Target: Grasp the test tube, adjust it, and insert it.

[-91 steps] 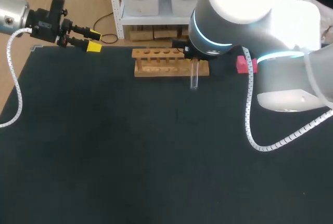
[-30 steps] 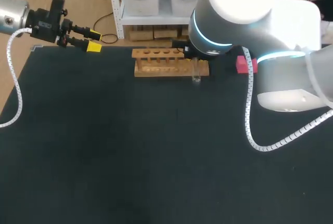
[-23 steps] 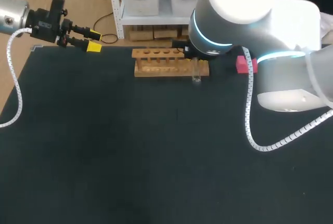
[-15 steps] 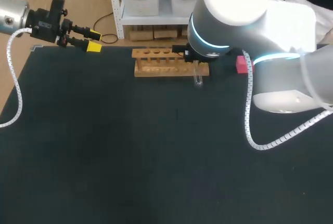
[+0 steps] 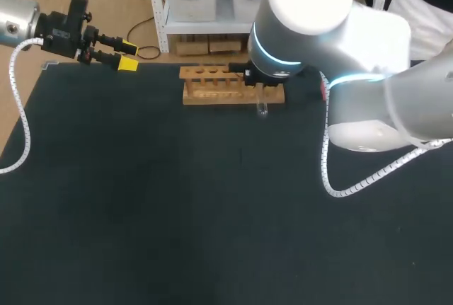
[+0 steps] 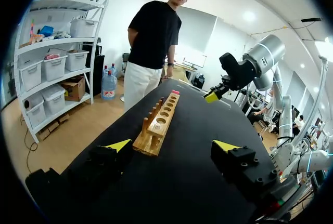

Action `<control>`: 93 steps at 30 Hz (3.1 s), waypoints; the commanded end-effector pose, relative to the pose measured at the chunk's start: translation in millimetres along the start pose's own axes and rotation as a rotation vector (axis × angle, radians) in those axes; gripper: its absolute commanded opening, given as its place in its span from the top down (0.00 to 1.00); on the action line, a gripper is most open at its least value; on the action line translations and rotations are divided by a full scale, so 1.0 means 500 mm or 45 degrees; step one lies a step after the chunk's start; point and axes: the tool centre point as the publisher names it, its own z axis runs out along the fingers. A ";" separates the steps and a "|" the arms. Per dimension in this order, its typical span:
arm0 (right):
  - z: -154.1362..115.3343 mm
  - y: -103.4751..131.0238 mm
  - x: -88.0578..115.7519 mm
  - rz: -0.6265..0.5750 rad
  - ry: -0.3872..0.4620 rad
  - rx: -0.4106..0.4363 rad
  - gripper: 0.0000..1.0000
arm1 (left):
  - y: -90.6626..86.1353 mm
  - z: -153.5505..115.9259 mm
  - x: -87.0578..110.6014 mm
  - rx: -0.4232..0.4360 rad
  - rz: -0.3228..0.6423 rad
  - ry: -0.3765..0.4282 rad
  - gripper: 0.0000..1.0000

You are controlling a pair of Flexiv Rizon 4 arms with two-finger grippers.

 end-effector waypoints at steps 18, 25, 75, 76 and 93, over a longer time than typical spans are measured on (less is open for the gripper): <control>0.090 0.013 -0.010 -0.017 -0.003 0.010 1.00 | 0.002 0.000 0.001 0.002 0.002 0.000 0.00; 0.100 0.010 -0.024 -0.021 -0.014 0.012 1.00 | 0.002 0.000 0.001 0.002 0.002 0.000 0.00; 0.149 -0.002 0.007 0.002 0.126 -0.053 1.00 | 0.002 0.000 0.001 0.002 0.002 0.000 0.00; 0.145 -0.002 0.009 0.009 0.121 -0.052 1.00 | 0.002 0.000 0.001 0.002 0.002 0.000 0.00; 0.007 -0.004 0.017 0.003 0.056 -0.058 1.00 | 0.002 0.000 0.001 0.002 0.002 0.000 0.00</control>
